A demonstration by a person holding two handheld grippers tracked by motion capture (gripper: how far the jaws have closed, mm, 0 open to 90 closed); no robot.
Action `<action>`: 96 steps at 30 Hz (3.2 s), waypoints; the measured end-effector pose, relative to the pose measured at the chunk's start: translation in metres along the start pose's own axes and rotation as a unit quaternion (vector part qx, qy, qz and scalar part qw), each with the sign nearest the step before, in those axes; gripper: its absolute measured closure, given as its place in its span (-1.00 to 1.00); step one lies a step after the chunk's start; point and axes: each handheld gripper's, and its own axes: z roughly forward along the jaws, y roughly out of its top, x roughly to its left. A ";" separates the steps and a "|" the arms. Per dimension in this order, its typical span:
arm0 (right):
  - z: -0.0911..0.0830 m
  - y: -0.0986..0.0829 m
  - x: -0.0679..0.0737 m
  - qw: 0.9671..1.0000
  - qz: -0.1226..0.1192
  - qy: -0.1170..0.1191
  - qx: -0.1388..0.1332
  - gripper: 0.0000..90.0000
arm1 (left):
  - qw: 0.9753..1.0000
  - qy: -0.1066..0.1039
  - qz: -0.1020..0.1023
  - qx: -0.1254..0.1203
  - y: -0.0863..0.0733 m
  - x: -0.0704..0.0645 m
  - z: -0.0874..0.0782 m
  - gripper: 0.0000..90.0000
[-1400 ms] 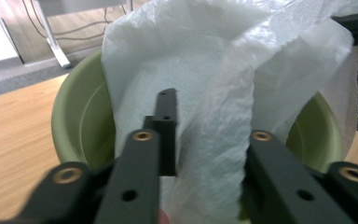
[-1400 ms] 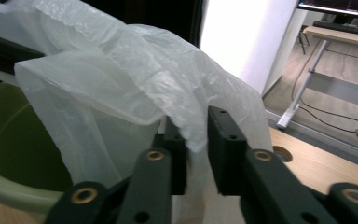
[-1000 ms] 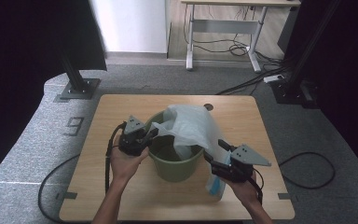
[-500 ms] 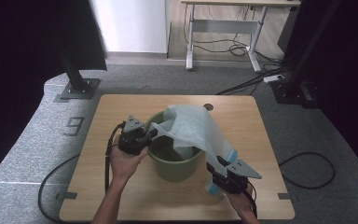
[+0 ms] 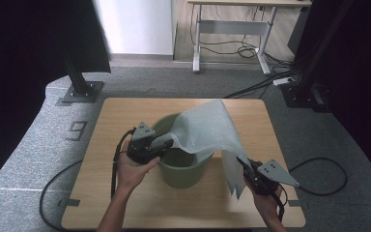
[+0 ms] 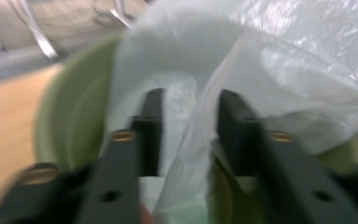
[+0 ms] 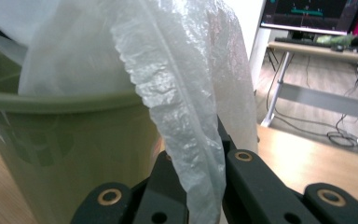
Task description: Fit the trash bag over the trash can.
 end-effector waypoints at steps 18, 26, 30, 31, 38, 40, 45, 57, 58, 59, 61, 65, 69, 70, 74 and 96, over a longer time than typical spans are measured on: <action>0.014 0.039 -0.003 0.999 -0.027 0.004 0.019 0.94 | 0.998 -0.002 0.061 -0.016 -0.004 -0.018 -0.027 -0.61; 0.019 0.041 0.006 0.999 -0.025 0.020 0.028 0.93 | 0.997 -0.012 0.066 -0.021 0.001 -0.026 -0.023 -0.62; 0.024 0.044 0.017 0.999 -0.033 0.032 0.026 0.93 | 0.996 -0.029 0.079 -0.019 0.005 -0.041 -0.017 -0.63; 0.026 0.045 0.019 0.999 -0.033 0.034 0.027 0.93 | 0.996 -0.032 0.082 -0.018 0.006 -0.044 -0.016 -0.63; 0.032 0.048 0.028 0.998 -0.049 0.033 0.033 0.92 | 0.994 -0.047 0.098 -0.017 0.010 -0.062 -0.007 -0.62; 0.033 0.048 0.030 0.997 -0.052 0.036 0.034 0.92 | 0.995 -0.046 0.090 -0.014 0.011 -0.063 -0.003 -0.57; 0.033 0.047 0.031 0.997 -0.049 0.039 0.035 0.92 | 0.998 -0.032 0.059 -0.006 0.013 -0.058 0.005 -0.41; 0.036 0.049 0.034 0.997 -0.050 0.046 0.032 0.90 | 0.999 -0.048 0.018 -0.011 0.011 -0.037 0.015 0.52; 0.037 0.048 0.036 0.997 -0.051 0.048 0.033 0.90 | 0.999 -0.047 0.017 -0.013 0.011 -0.035 0.014 0.62; 0.037 0.048 0.036 0.997 -0.050 0.050 0.033 0.90 | 0.999 -0.047 0.018 -0.015 0.010 -0.034 0.013 0.70; 0.038 0.047 0.037 0.997 -0.050 0.057 0.033 0.88 | 0.998 -0.051 0.019 -0.015 0.010 -0.032 0.010 0.83; 0.036 0.045 0.037 0.996 -0.047 0.070 0.030 0.84 | 0.998 -0.056 0.011 -0.014 0.009 -0.024 0.005 0.98; 0.028 0.047 0.040 0.995 -0.042 0.091 0.013 0.37 | 0.999 -0.047 0.001 -0.012 0.008 -0.016 0.001 0.99; 0.025 0.049 0.041 0.994 -0.041 0.099 0.009 0.26 | 0.999 -0.041 -0.002 -0.011 0.008 -0.012 -0.001 0.99; 0.003 0.058 0.042 0.991 -0.030 0.126 -0.020 0.03 | 1.000 -0.017 -0.017 -0.017 0.006 0.000 -0.008 1.00; 0.006 0.029 -0.050 0.983 0.126 0.131 0.021 -0.02 | 0.999 0.035 -0.023 0.000 -0.010 0.028 -0.015 0.99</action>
